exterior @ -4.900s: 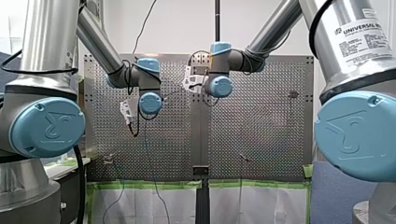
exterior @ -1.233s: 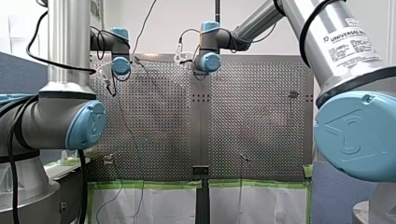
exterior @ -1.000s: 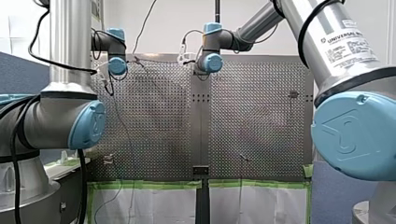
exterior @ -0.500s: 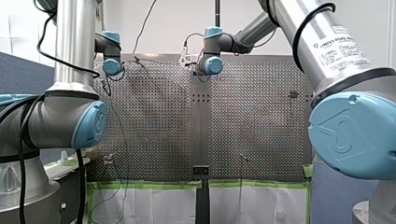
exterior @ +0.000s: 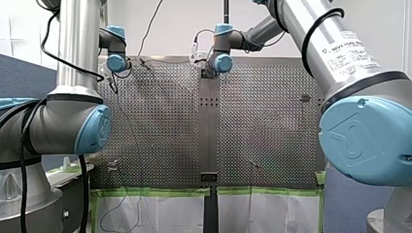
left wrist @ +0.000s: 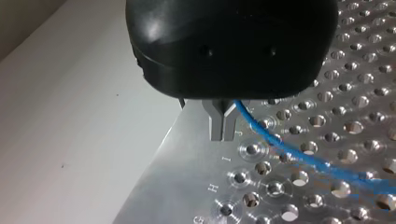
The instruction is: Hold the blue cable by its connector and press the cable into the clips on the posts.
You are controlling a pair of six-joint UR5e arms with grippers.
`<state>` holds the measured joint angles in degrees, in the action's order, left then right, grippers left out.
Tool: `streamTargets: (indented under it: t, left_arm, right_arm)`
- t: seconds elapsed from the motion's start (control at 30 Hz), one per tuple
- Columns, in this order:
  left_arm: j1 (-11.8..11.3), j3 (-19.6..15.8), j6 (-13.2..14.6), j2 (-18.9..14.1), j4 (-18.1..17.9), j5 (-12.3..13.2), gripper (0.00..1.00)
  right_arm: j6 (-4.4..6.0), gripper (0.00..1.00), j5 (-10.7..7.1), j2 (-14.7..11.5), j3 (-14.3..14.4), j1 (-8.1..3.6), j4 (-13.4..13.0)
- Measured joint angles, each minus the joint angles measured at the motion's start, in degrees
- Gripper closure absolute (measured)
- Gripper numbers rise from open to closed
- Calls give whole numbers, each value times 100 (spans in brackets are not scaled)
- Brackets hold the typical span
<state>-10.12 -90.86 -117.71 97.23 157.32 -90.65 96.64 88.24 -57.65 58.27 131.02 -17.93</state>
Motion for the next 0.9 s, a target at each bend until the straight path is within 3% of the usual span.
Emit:
streamTargets:
  t: [0.4, 0.67, 0.9]
  left_arm:
    - [35, 1, 5, 28, 52, -2, 100]
    - [93, 1, 209, 276, 160, 53, 100]
    - [109, 1, 265, 305, 174, 48, 100]
  right_arm:
    - [20, 100, -7, 29, -26, -117, 28]
    - [22, 100, -98, 299, -110, -113, 140]
    - [26, 100, -136, 504, -334, -123, 334]
